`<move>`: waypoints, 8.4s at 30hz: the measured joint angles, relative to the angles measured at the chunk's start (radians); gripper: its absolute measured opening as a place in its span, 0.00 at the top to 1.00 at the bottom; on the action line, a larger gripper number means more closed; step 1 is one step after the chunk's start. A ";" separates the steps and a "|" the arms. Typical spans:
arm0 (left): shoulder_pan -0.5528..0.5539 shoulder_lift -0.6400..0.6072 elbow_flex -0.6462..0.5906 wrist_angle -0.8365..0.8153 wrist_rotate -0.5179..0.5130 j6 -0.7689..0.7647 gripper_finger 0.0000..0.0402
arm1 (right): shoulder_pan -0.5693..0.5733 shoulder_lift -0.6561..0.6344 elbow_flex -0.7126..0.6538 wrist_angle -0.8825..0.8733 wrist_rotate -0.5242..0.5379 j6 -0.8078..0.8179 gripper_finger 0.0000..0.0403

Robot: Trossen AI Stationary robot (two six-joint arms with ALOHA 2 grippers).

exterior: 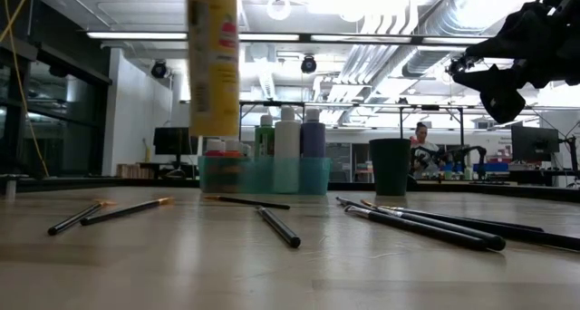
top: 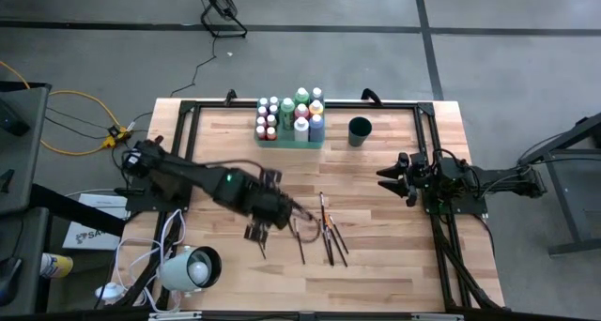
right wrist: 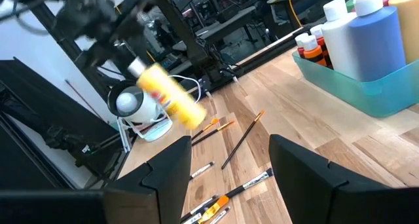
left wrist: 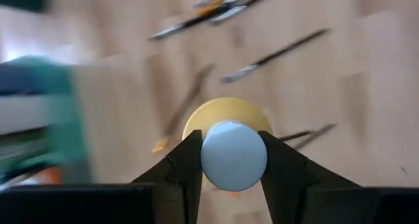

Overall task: Pick & Place Paint Supplies
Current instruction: Put the large yellow paint bottle into the green bin, then put the orange paint brush into the green cup

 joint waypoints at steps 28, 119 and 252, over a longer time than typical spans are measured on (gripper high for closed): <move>0.580 0.010 0.150 -0.010 -0.027 0.606 0.72 | 0.000 0.000 0.002 0.000 0.000 0.000 0.51; 0.857 0.014 0.097 -0.031 0.258 0.510 0.57 | 0.000 0.000 0.002 0.001 0.000 0.000 0.51; -0.027 -0.250 -0.781 0.567 -0.289 -1.019 1.00 | 0.000 0.031 0.002 -0.006 0.000 0.000 0.51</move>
